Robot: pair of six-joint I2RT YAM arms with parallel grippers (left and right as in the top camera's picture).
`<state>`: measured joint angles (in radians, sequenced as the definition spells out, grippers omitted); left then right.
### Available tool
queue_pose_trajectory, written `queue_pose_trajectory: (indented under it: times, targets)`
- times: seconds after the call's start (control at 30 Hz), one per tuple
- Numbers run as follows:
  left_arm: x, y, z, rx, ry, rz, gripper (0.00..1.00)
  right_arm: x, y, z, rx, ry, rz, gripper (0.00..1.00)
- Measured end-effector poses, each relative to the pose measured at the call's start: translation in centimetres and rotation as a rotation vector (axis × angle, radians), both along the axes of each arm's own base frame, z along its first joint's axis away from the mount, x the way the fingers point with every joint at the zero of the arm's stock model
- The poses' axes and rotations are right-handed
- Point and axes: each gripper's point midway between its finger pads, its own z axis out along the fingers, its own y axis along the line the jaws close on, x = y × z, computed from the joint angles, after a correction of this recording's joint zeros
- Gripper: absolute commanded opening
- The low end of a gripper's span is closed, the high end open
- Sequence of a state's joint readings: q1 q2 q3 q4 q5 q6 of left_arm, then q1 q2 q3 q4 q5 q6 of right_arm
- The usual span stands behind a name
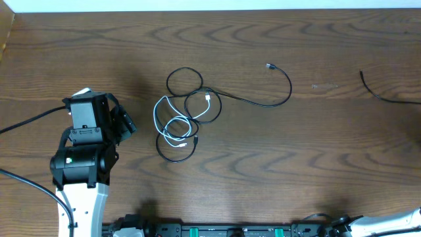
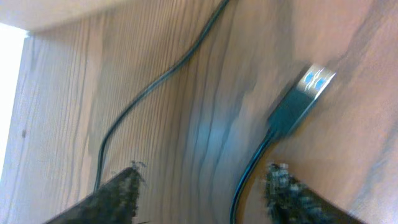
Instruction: Untangle cables
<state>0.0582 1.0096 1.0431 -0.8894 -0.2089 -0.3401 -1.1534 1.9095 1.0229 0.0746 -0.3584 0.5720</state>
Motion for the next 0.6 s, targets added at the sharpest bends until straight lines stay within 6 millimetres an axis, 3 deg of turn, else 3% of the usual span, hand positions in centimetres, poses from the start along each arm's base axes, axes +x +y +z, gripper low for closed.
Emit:
queue_pose_trajectory:
  times: [0.13, 0.3, 0.43, 0.6]
  targets:
    - [0.0, 0.0, 0.0, 0.000, 0.000, 0.000, 0.86, 0.8, 1.0, 0.1, 0.026, -0.031, 0.056, 0.78]
    - [0.0, 0.0, 0.0, 0.000, 0.000, 0.000, 0.86, 3.2, 3.2, 2.3, -0.023, -0.045, 0.192, 0.82]
    - [0.0, 0.0, 0.0, 0.000, 0.000, 0.000, 0.86, 6.8, 5.9, 4.8, -0.103, -0.050, 0.318, 0.87]
    - [0.0, 0.0, 0.0, 0.000, 0.000, 0.000, 0.86, 11.7, 10.0, 5.7, -0.164, -0.054, 0.458, 0.94]
